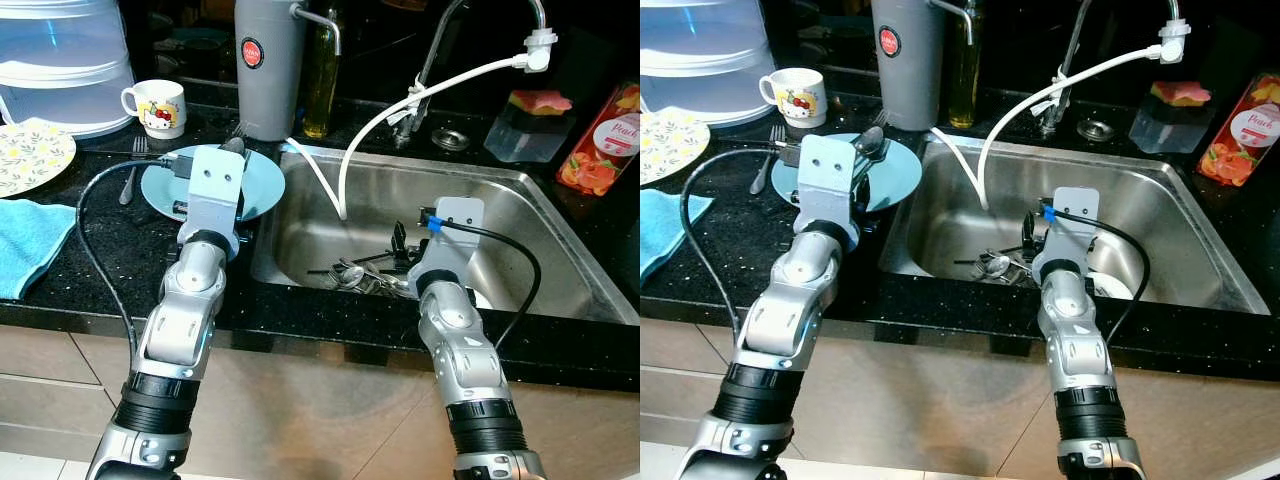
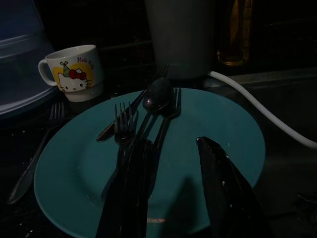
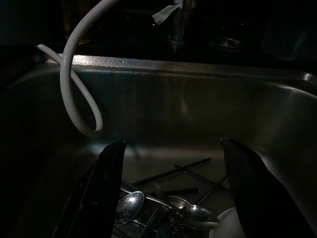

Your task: Kitchen organization

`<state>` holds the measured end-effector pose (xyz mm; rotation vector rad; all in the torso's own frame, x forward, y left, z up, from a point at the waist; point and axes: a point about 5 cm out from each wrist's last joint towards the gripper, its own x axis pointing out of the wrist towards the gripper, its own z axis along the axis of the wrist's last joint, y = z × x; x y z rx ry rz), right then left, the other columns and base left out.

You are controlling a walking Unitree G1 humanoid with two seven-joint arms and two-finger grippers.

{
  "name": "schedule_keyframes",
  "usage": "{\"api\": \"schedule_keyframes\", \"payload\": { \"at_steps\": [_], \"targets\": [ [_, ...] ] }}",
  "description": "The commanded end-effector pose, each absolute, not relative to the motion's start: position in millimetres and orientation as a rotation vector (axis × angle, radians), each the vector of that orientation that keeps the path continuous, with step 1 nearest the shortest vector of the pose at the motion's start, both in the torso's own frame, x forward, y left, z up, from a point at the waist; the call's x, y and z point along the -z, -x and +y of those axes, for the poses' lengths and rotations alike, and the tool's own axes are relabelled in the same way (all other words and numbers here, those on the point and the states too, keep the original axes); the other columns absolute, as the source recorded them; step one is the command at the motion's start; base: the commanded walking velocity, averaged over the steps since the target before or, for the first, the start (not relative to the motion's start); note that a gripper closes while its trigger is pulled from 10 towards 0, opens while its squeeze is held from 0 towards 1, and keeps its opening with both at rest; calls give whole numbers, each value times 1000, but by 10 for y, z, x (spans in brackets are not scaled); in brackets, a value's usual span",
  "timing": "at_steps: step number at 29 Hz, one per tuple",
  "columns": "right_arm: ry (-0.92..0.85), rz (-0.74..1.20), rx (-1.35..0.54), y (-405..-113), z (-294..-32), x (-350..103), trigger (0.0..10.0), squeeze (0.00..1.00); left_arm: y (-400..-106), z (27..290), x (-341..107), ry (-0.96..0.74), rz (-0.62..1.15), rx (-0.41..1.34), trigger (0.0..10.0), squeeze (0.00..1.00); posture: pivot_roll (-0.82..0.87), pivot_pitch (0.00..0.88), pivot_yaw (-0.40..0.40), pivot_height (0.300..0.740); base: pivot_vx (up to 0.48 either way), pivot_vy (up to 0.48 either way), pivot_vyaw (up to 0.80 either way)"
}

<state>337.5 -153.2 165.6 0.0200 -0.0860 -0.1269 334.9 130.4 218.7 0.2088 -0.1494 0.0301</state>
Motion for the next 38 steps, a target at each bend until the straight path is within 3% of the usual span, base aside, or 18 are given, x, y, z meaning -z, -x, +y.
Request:
{"api": "schedule_keyframes", "payload": {
  "at_steps": [1, 38],
  "targets": [
    [-29, -78, 144, -3351, -1571, -1635, 10000, 0, -3340, 1291, -2150, -218, -141, -18, 10000, 0, 211, 9, -68, 740, 0, 0, 0],
    [-29, -76, 129, -3365, -1536, -1642, 10000, 0, -3339, 1338, -2127, -232, -119, -49, 10000, 0, 220, 17, -84, 740, 0, 0, 0]
  ]
}}
